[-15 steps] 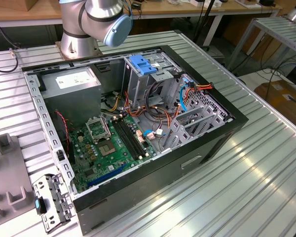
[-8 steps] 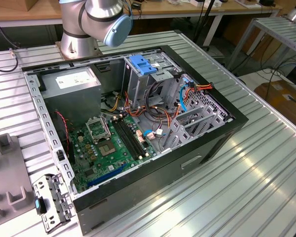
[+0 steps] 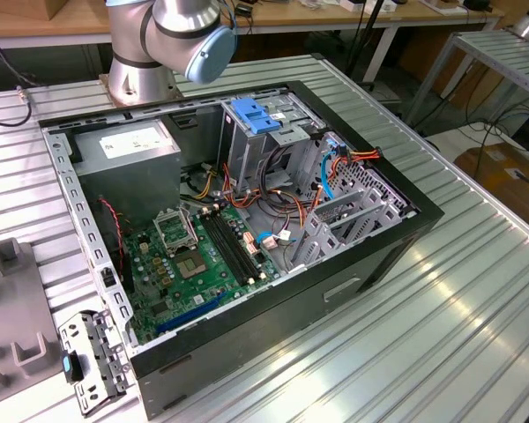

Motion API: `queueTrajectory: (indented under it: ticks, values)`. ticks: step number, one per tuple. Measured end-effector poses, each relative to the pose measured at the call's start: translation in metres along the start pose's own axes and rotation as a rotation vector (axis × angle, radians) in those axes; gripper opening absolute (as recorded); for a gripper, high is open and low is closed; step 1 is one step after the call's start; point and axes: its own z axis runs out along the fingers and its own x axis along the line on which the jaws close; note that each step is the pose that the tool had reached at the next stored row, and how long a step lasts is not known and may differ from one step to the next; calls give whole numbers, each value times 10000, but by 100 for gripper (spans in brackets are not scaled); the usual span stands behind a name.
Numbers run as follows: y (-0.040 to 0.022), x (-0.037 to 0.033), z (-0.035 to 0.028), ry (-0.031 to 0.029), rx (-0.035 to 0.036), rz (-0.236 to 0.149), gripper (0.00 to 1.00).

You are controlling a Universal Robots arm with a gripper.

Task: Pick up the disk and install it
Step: 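Pick up the disk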

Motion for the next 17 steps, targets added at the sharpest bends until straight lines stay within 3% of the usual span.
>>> queueTrajectory:
  ticks: [17]
  values:
    - [5,2,-270,1,-1,0,37]
